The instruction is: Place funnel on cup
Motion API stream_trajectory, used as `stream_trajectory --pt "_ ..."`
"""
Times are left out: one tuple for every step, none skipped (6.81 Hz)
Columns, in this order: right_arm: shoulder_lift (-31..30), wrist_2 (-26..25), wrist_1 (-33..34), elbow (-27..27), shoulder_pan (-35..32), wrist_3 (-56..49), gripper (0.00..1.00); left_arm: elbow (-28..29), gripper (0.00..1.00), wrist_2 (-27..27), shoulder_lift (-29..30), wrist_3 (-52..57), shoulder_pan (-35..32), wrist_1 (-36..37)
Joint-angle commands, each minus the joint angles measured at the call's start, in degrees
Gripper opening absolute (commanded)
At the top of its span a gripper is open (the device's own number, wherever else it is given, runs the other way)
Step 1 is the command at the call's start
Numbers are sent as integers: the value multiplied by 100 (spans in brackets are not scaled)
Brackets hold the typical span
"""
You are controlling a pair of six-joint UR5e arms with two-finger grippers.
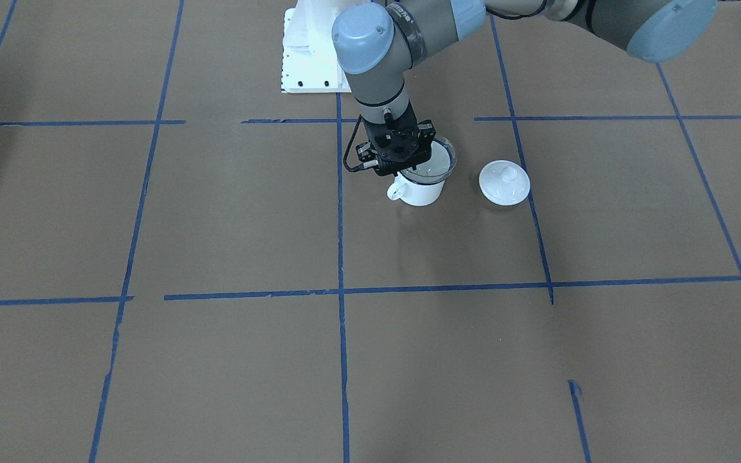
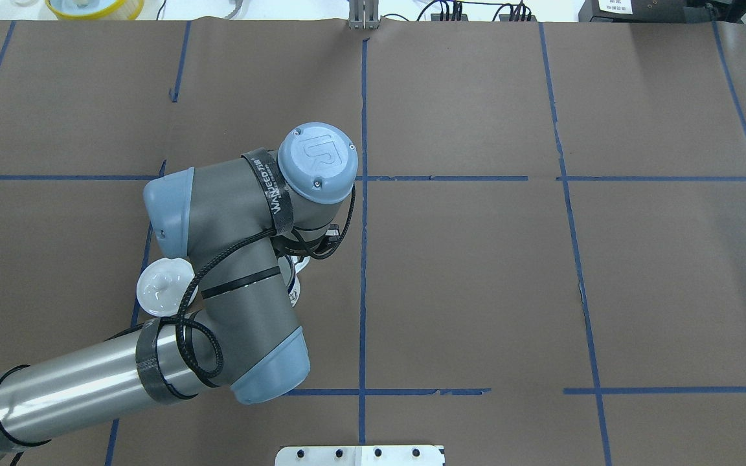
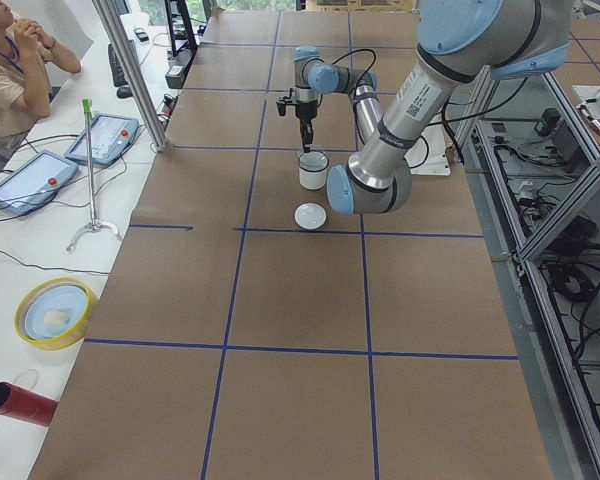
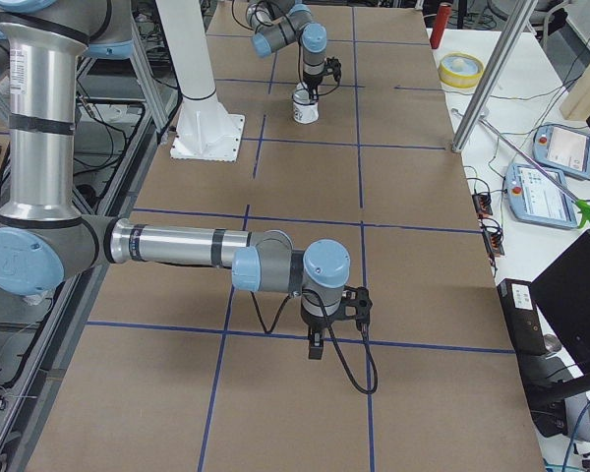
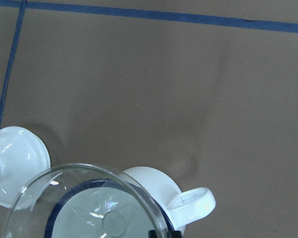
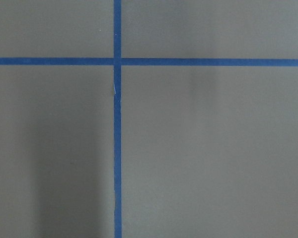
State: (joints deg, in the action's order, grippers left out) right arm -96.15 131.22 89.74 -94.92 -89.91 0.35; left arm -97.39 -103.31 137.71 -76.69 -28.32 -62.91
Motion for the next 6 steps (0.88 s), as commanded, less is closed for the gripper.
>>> stream_trajectory --pt "0 0 0 0 0 0 100 -234 100 47 -43 66 -33 6" --pt "0 0 0 0 0 0 100 -906 100 47 -365 432 -111 15" --pt "0 0 0 0 0 0 100 -1748 100 30 -829 1027 -365 15" --pt "0 0 0 0 0 0 100 -2322 100 -57 -1095 1921 -915 15" --pt "0 0 0 0 0 0 100 -2615 100 -276 -1446 2809 -1382 -28" --pt "9 0 0 0 0 0 100 -2609 100 -1104 -1867 4175 -2126 -203"
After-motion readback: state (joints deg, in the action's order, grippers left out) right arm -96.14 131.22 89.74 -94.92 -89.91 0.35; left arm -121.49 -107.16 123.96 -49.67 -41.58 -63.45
